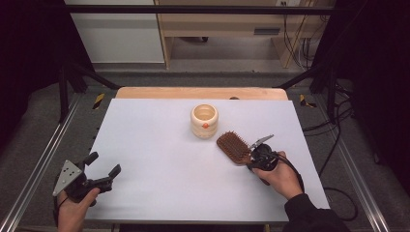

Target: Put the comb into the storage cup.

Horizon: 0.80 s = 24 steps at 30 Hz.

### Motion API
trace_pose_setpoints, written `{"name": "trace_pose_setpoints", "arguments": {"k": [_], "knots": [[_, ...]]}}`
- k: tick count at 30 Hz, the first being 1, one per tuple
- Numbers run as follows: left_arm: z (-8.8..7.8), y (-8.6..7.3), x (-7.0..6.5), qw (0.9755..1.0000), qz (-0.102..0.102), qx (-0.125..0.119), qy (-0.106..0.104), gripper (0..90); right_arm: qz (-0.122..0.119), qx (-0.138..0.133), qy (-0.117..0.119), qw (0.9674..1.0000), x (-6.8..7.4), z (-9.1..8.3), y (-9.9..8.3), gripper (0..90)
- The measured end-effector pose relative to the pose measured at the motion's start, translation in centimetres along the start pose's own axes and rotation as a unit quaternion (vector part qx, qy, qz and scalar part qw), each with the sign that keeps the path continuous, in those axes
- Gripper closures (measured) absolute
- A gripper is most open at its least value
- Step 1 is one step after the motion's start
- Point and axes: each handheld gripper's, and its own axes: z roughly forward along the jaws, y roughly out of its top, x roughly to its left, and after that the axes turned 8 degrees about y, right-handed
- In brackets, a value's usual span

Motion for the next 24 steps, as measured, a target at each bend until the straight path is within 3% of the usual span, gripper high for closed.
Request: {"name": "trace_pose_setpoints", "arguments": {"k": [11, 24], "knots": [[0.0, 0.0, -0.02, 1.0, 0.001, 0.0, 0.0, 2.7, 0.01, 0.024, 0.006, 0.9996, -0.07, 0.07, 0.65, 72.5], [-0.05, 0.03, 0.0, 1.0, 0.001, 0.0, 0.001, 2.8, 0.004, 0.015, -0.005, 0.9999, 0.29, -0.01, 0.39, 72.9]]}}
